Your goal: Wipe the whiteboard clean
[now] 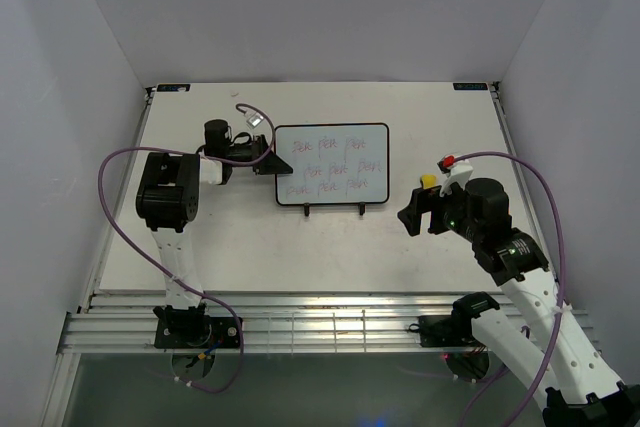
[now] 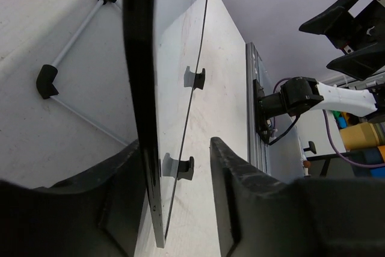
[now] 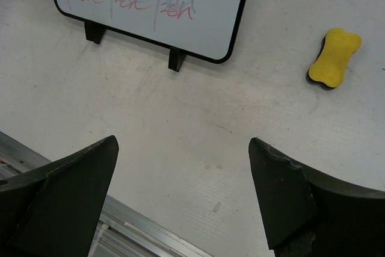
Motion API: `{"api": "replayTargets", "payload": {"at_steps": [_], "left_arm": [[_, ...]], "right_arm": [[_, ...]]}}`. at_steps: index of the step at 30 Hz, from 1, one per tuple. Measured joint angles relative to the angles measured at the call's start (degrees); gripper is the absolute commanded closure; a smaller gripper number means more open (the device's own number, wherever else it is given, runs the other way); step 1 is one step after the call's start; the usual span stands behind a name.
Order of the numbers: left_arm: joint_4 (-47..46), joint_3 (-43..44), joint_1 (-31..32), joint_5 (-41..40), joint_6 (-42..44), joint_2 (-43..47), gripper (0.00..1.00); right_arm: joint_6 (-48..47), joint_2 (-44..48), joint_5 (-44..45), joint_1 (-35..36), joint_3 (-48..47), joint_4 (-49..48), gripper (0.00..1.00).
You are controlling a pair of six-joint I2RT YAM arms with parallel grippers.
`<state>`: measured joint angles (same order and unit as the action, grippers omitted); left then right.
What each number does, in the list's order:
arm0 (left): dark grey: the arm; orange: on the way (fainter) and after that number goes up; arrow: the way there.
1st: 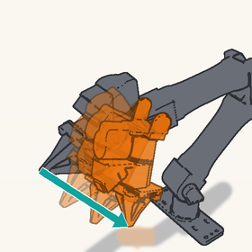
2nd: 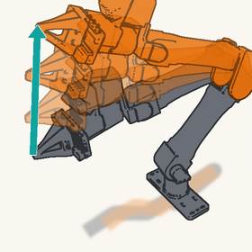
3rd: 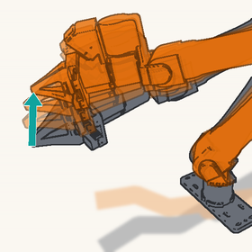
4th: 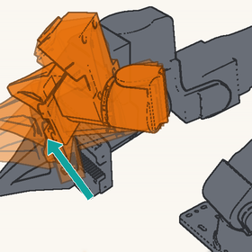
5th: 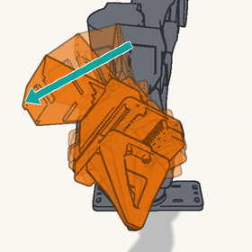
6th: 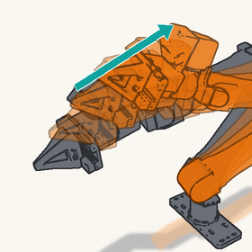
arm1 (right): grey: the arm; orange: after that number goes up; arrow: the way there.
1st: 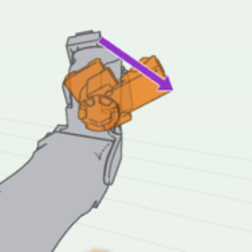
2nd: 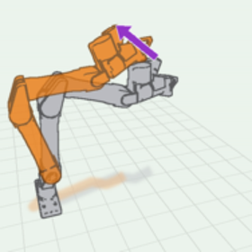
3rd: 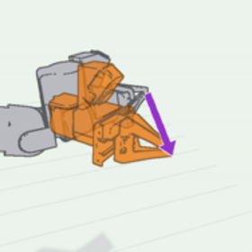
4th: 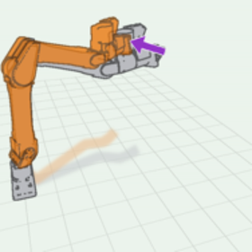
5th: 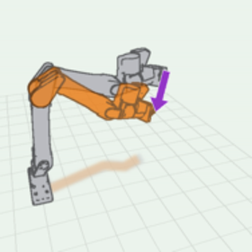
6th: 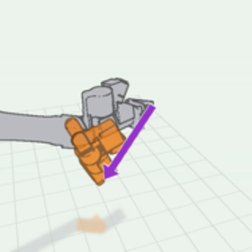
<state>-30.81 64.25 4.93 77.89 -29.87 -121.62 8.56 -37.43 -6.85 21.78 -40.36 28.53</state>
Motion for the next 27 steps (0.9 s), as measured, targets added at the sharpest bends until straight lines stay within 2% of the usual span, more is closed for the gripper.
{"api": "replayTargets", "payload": {"at_steps": [7, 13, 18, 23, 27], "left_arm": [[-4.02, 0.04, 0.0, 0.72, -2.75, -0.02, 0.62], [-7.19, 0.04, 0.0, 1.03, -4.85, -0.11, 0.66], [-10.49, 0.02, -0.02, 1.07, -6.95, -1.6, 0.8], [-14.67, -0.13, -0.09, 2.34, -9.18, -2.99, 1.0], [-16.9, -0.17, -0.09, 2.54, -10.16, -3.04, 1.0]], "right_arm": [[0.0, 0.09, -1.01, 0.0, 0.0, -0.02, 0.03], [0.0, 0.28, -1.29, 0.0, 0.0, -0.02, 0.03], [0.0, 0.31, -1.29, 0.0, 0.07, -0.04, 0.03], [0.0, 0.24, -0.76, 0.0, 2.01, -0.9, 0.01], [0.5, -0.5, -0.02, 0.0, 3.28, -2.16, 0.01]]}}
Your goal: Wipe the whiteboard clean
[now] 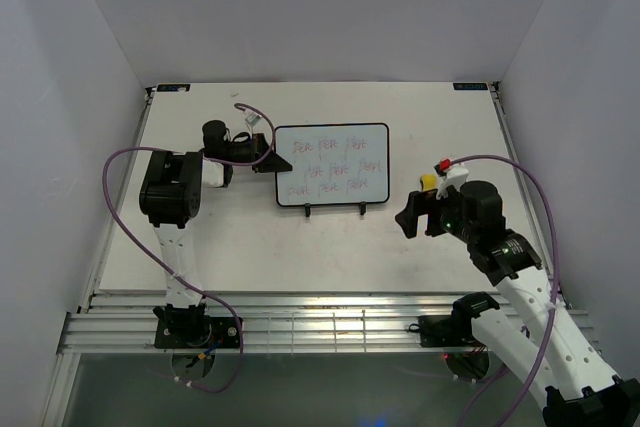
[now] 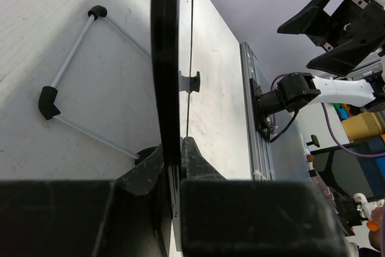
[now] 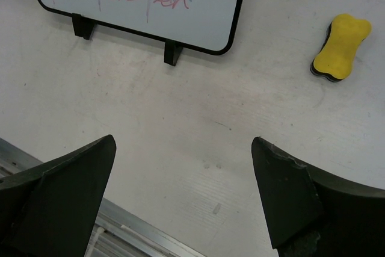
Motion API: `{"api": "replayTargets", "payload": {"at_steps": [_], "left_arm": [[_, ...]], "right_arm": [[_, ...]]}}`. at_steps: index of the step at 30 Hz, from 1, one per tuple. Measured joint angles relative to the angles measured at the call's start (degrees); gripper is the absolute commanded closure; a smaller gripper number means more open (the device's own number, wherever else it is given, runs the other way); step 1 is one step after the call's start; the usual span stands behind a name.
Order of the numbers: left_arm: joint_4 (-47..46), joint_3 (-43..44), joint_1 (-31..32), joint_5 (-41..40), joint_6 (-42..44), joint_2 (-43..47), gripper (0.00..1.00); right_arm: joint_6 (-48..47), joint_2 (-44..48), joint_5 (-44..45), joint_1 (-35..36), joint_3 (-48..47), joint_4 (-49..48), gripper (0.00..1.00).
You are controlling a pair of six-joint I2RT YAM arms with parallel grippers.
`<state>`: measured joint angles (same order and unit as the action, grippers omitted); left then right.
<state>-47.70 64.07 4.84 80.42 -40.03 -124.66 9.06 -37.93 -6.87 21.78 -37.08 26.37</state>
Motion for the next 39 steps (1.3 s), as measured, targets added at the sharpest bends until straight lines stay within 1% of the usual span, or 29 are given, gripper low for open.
{"api": "replayTargets", "payload": {"at_steps": [5, 7, 9, 10, 11, 13, 15, 16, 17, 19, 22, 24, 30, 31, 37, 39], "left_arm": [[-1.6, -0.94, 0.0, -0.26, 0.13, 0.0, 1.0], [-2.03, -1.18, -0.04, -0.35, 0.35, 0.04, 1.0], [-2.29, -1.31, -0.04, -0.44, 0.44, 0.07, 1.0], [-2.34, -1.42, -0.04, -0.48, 0.48, 0.09, 1.0], [-2.45, -1.55, -0.04, -0.5, 0.52, 0.09, 1.0], [-2.71, -1.77, -0.04, -0.55, 0.55, 0.13, 1.0], [-3.17, -1.99, -0.04, -0.72, 0.52, 0.22, 1.0], [-3.41, -2.19, -0.04, -0.92, 0.52, 0.28, 1.0], [-3.56, -2.45, -0.07, -1.01, 0.52, 0.42, 1.0], [-3.78, -2.62, -0.07, -1.22, 0.52, 0.48, 1.0], [-3.78, -2.64, -0.09, -1.33, 0.5, 0.55, 1.0], [-3.78, -2.67, -0.22, -1.33, 0.5, 0.59, 1.0], [-3.78, -2.67, -0.5, -1.33, 0.33, 0.59, 1.0], [-3.78, -2.64, -0.5, -1.33, 0.33, 0.59, 1.0], [-3.76, -2.67, -0.52, -1.38, 0.31, 0.59, 1.0], [-3.76, -2.64, -0.52, -1.38, 0.33, 0.59, 1.0]], "right_arm": [[2.69, -0.7, 4.48, 0.0, 1.31, -3.65, 0.01], [3.78, -2.6, 8.48, 0.0, 1.38, -4.87, 0.01], [4.07, -6.36, 12.13, -0.9, 0.94, -5.81, 0.0], [4.07, -9.38, 12.72, -2.43, 0.24, -5.97, 0.01], [4.04, -12.63, 12.83, -4.55, -0.85, -6.16, 0.05], [3.78, -20.37, 10.4, -10.34, -3.37, -6.71, 0.09], [2.49, -29.29, 8.79, -14.73, -7.41, -5.92, 0.13], [1.88, -34.1, 8.57, -15.82, -10.08, -5.57, 0.15], [1.14, -38.84, 8.48, -16.22, -13.31, -4.81, 0.22], [-0.68, -48.85, 9.03, -16.31, -20.65, -4.11, 0.31], [-1.9, -58.88, 10.14, -16.26, -28.2, -3.85, 0.34], [-2.45, -62.95, 10.8, -16.2, -30.16, -3.85, 0.35], [-3.78, -67.23, 12.81, -15.3, -30.77, -2.23, 0.4], [-3.93, -67.43, 13.03, -15.04, -31.08, -2.03, 0.43], [-4.85, -67.52, 14.03, -13.79, -33.31, -1.68, 0.54], [-5.05, -67.52, 14.16, -13.73, -33.33, -1.66, 0.56]]}}
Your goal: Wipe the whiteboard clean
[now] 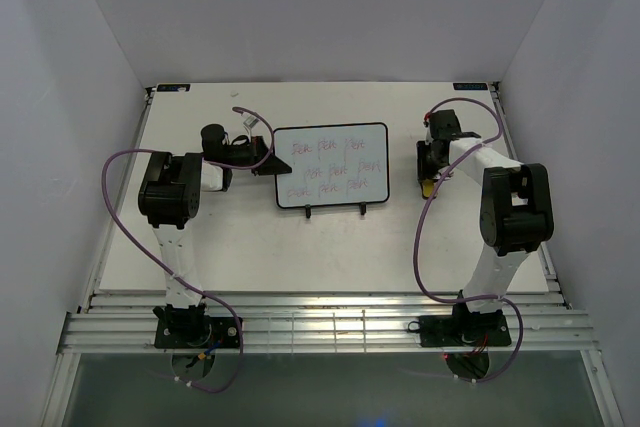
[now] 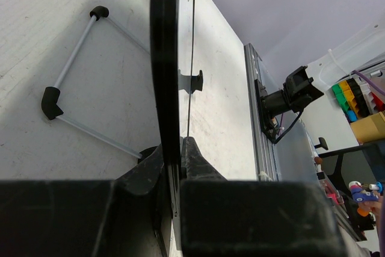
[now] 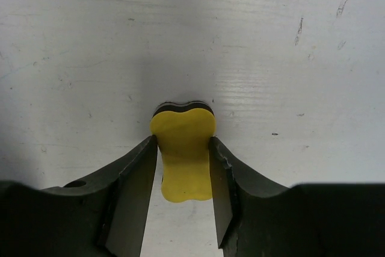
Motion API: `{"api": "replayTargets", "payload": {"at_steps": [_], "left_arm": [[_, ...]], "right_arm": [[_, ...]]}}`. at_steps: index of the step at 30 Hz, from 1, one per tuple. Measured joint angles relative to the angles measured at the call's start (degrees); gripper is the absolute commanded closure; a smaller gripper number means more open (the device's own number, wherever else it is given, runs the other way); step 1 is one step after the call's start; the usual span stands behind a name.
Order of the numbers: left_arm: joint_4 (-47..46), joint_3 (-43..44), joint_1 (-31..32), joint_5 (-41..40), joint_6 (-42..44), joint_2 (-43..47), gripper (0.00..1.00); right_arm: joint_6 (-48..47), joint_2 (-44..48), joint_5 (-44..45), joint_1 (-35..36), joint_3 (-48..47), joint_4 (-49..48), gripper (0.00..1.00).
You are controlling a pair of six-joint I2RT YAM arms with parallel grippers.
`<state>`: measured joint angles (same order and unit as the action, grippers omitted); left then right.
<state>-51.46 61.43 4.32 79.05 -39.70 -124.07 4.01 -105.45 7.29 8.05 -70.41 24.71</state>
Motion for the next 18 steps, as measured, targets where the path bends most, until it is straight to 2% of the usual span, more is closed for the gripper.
{"api": "replayTargets", "payload": {"at_steps": [10, 18], "left_arm": [[0.02, 0.0, -0.02, -0.04, 0.0, 0.0, 1.0], [0.04, 0.0, -0.02, -0.07, -0.04, 0.0, 1.0]], "right_arm": [[0.09, -0.04, 0.33, 0.0, 0.02, 0.04, 0.49], [0.22, -0.04, 0.42, 0.02, 1.16, -0.72, 0.51]]}}
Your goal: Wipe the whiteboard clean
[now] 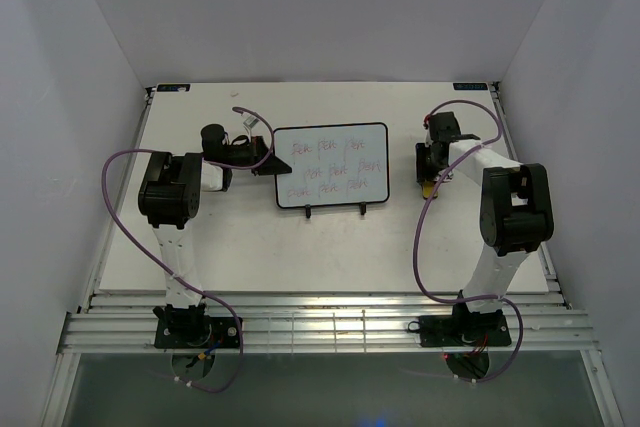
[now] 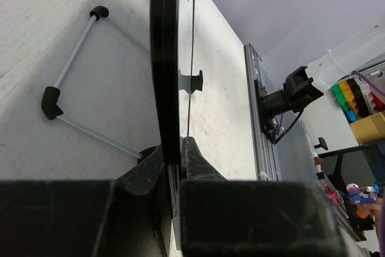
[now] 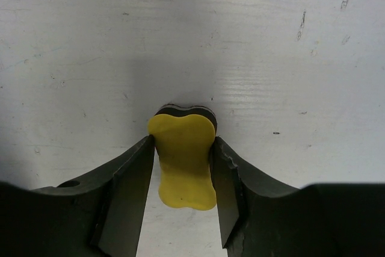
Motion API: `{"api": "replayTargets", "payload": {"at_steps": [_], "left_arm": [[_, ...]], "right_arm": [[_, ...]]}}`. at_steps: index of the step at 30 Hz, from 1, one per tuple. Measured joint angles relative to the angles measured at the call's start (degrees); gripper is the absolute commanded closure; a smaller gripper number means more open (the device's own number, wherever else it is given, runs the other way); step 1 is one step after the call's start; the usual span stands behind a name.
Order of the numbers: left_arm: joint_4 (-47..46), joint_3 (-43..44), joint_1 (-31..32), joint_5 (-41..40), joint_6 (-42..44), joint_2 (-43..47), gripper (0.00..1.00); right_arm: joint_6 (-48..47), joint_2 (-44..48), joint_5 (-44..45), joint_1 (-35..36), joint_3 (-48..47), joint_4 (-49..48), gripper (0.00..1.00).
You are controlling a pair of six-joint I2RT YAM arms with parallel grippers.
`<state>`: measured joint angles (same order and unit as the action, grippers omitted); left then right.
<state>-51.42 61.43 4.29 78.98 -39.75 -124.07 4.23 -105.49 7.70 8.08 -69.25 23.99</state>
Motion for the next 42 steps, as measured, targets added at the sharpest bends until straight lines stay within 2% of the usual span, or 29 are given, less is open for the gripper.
{"api": "replayTargets", "payload": {"at_steps": [6, 12, 28, 42], "left_arm": [[-0.02, 0.0, 0.0, -0.07, -0.13, 0.0, 1.0], [-0.02, 0.0, 0.0, -0.07, -0.2, 0.0, 1.0], [-0.04, 0.0, 0.0, -0.09, -0.42, 0.0, 1.0], [-0.07, 0.0, 0.0, -0.11, -0.63, 0.02, 1.0]], "right_arm": [[0.07, 0.26, -0.2, 0.0, 0.96, -1.22, 0.52], [0.11, 0.81, -0.31, 0.02, 2.14, -1.55, 0.45], [0.26, 2.95, -0.22, 0.31, 3.93, -0.04, 0.46], [0.33, 6.21, 3.65, 0.28, 4.46, 2.34, 0.46]]}}
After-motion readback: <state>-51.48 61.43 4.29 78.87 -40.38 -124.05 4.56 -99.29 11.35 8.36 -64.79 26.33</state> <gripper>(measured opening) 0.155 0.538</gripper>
